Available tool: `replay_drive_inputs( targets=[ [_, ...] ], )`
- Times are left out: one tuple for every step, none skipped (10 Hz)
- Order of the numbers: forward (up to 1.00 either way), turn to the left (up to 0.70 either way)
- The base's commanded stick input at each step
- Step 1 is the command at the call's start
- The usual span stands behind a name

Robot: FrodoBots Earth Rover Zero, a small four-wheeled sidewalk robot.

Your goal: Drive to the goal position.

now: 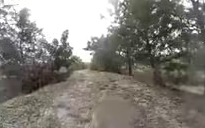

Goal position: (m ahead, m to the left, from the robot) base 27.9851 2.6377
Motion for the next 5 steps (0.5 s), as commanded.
replay_drive_inputs(
  targets=[
    [0.70,0.30],
    [0.70,0.01],
    [0.70,0.00],
    [0.70,0.00],
    [0.70,0.00]
  ],
)
